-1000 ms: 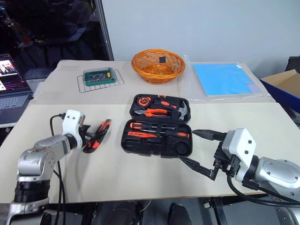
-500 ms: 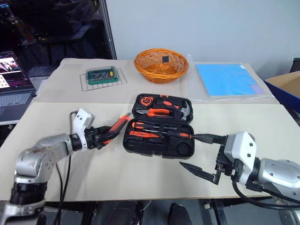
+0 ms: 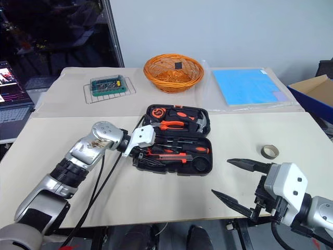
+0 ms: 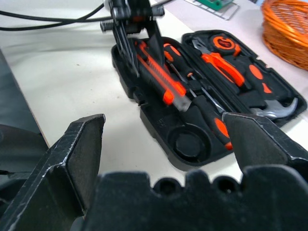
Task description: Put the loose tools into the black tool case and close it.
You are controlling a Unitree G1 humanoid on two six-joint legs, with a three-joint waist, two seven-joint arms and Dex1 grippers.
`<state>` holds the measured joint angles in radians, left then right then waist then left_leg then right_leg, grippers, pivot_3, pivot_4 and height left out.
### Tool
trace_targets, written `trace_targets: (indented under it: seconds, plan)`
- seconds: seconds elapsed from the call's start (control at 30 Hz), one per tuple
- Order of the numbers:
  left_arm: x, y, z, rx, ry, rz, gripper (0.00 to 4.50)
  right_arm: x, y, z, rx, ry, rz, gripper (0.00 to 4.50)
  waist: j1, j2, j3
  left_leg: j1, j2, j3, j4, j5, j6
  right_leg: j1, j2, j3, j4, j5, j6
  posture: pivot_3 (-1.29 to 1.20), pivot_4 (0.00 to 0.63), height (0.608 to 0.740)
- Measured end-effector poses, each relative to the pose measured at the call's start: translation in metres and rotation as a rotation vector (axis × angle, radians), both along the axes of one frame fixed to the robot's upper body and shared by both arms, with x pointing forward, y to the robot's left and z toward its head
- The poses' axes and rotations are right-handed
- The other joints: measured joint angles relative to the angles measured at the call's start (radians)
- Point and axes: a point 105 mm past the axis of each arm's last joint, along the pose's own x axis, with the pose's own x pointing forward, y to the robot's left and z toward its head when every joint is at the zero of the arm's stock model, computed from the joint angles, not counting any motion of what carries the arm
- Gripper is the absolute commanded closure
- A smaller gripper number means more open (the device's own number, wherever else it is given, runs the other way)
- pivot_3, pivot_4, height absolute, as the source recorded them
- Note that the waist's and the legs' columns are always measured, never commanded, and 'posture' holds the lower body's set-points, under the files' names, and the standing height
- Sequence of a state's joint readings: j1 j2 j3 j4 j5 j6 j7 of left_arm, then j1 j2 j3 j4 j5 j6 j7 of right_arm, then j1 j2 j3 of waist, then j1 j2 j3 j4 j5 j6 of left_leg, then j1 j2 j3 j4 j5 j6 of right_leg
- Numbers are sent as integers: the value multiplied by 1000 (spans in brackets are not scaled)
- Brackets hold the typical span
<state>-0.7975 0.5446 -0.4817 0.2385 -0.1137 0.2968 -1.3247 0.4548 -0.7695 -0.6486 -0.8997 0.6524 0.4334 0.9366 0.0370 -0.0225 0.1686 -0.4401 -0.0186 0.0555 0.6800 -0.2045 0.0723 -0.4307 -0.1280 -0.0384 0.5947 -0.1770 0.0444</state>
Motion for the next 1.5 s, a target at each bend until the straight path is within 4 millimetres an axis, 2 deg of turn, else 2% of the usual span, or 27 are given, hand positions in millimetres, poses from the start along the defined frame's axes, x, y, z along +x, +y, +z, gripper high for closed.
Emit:
trace_targets:
  seconds: [0.17,0.23,0.27,0.4,0.47,0.57,0.63,0.7,0.77,0.9,0.97,1.07,1.27,1.33,1.4,1.47,1.5]
  plan:
    - [5,3,0,52,-43,-26,2758,-1,2,1,-1,-8,-12,0,3,0,0,0,0,0,0,-3,-5,1,-1,0,0,0,1,0,150,740]
    - [5,3,0,55,-38,-24,1773,0,2,1,1,-11,-15,0,2,0,0,0,0,0,0,-4,-6,1,-1,0,0,0,1,0,150,740]
    - [5,4,0,56,-36,-19,1590,0,2,1,2,-12,-15,0,1,0,0,0,0,0,0,-3,-6,1,-1,0,0,0,1,0,150,740]
    - [7,11,8,14,-18,27,154,1,3,2,5,-20,-10,0,0,0,0,1,1,0,0,0,1,1,0,0,0,0,1,0,150,740]
    - [6,12,14,-74,36,64,154,2,3,2,6,-20,-11,0,1,0,0,1,0,0,0,0,1,1,-1,0,0,0,1,0,150,740]
    - [8,12,35,-237,147,139,849,2,4,2,11,-19,-3,0,4,0,0,1,0,-1,1,0,1,2,-1,-1,0,0,1,0,150,740]
    - [10,9,48,-341,217,191,1640,3,7,1,19,-15,12,0,5,0,0,1,0,-1,2,0,1,3,-1,-1,0,0,2,0,150,740]
    - [10,4,49,-369,227,207,2306,5,7,2,22,-20,13,0,5,0,0,1,0,-1,3,0,1,4,-1,-1,0,1,3,0,150,740]
    - [6,-1,39,-384,226,232,2984,7,6,2,23,-24,12,0,3,0,0,2,0,-1,3,-1,1,5,-1,-1,0,1,3,0,150,740]
    - [-4,6,-10,-315,236,346,4447,8,4,1,24,-16,4,0,-3,0,0,3,1,-1,2,-1,1,4,-1,0,0,1,2,0,150,740]
    - [-2,6,-13,-286,176,367,4447,8,4,1,20,-16,6,0,1,0,-2,8,1,-2,1,-5,-6,8,-1,0,0,0,1,0,150,740]
    - [-1,2,-20,-279,160,413,4447,8,4,1,19,-14,5,0,2,2,-5,14,1,-1,0,-6,-7,10,-3,1,-1,-1,2,0,150,740]
    - [-2,3,-21,-239,187,435,4447,11,0,-3,43,26,-40,0,0,3,-8,15,2,-1,-1,-6,-8,10,-4,0,-1,-1,2,0,150,740]
    - [-1,2,-20,-243,183,427,4447,16,-8,-6,49,40,-96,0,2,3,-8,15,2,-1,-2,-6,-8,9,-4,0,-1,-1,2,0,150,740]
    - [-1,0,-13,-306,184,418,4447,26,-21,-10,25,50,-190,0,2,3,-7,12,1,-1,-1,-6,-8,7,-5,0,-1,-1,2,0,150,740]
    - [-6,-2,1,-398,200,377,4447,37,-36,-15,-7,77,-292,0,3,1,-6,6,1,-1,-1,-6,-8,5,-4,0,0,0,1,0,150,740]
    - [-10,-2,13,-436,190,340,3946,41,-43,-19,-27,97,-339,0,2,0,-6,4,1,-1,0,-6,-8,3,-4,0,0,0,0,0,150,740]
